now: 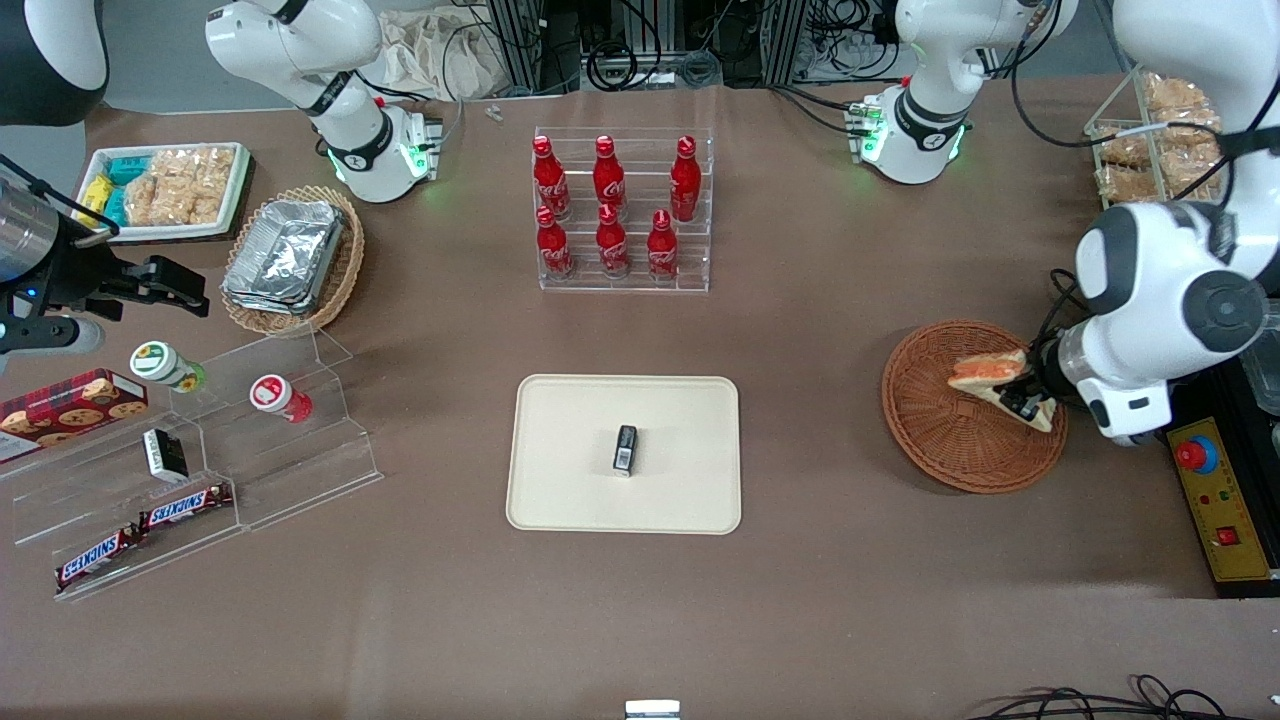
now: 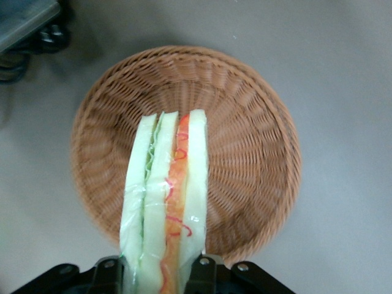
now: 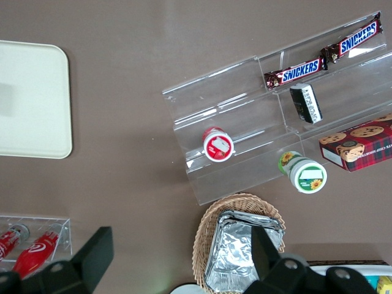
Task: Place sandwich from basket to tray
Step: 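Lift the sandwich out of the basket with the left gripper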
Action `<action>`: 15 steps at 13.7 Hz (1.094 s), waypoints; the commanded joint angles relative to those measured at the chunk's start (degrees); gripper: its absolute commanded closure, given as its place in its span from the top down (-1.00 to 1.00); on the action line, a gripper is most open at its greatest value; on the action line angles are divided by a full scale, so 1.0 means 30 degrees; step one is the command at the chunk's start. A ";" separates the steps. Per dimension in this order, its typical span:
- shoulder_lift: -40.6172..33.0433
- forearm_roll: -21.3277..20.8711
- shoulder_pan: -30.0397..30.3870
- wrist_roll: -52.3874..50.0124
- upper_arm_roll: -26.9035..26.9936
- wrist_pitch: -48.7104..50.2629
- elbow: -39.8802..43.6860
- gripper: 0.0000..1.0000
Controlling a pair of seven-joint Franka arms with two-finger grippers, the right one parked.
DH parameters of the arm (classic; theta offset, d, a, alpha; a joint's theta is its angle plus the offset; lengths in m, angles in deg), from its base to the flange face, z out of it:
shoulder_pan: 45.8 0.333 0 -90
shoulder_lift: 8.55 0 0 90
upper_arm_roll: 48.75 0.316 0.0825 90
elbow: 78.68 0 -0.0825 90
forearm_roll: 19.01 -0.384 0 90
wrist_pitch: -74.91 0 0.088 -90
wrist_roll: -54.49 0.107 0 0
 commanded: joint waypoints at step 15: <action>0.4708 -0.1228 -0.3999 0.7169 -0.7258 -0.2310 0.4919 -1.00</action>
